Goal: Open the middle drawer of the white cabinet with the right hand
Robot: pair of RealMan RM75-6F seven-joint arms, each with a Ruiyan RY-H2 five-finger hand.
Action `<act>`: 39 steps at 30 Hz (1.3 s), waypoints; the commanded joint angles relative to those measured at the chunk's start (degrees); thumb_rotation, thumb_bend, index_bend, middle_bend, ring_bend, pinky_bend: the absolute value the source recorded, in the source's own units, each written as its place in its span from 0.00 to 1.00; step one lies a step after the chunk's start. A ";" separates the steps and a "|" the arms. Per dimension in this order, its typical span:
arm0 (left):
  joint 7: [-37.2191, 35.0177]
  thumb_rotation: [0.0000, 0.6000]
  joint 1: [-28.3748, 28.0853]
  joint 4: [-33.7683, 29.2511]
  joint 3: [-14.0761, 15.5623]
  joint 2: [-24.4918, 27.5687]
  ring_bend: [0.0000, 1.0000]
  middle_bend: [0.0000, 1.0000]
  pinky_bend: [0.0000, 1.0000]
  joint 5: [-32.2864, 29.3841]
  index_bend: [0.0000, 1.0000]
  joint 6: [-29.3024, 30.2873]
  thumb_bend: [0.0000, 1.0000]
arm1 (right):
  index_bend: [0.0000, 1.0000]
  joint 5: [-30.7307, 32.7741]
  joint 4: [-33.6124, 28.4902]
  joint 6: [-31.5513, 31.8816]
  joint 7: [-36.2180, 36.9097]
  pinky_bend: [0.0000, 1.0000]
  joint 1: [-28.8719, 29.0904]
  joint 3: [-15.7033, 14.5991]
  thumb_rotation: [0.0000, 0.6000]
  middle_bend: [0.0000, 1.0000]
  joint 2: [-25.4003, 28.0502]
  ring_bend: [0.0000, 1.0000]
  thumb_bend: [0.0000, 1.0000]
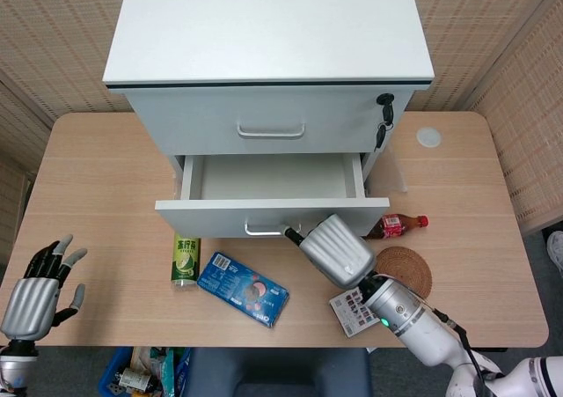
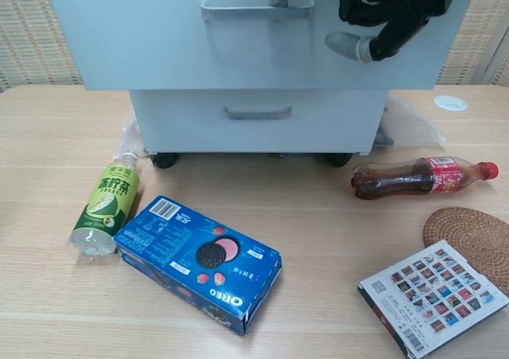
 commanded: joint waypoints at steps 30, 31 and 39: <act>-0.61 1.00 -0.25 0.67 0.11 -0.34 0.05 0.04 0.09 0.34 0.18 -0.25 0.47 | 0.24 -11.36 -5.04 1.60 -3.01 0.89 -5.14 -4.37 1.00 0.93 0.33 0.96 0.45; -0.58 1.00 -0.22 0.65 0.14 -0.33 0.05 0.04 0.09 0.35 0.18 -0.22 0.47 | 0.24 -12.07 -5.04 1.65 -2.82 0.89 -5.42 -4.50 1.00 0.94 0.44 0.96 0.45; -0.72 1.00 -0.08 0.51 0.03 -0.19 0.05 0.04 0.09 0.32 0.18 0.13 0.47 | 0.24 -19.64 -5.04 4.17 -0.82 0.89 -8.79 -4.98 1.00 0.93 1.40 0.96 0.45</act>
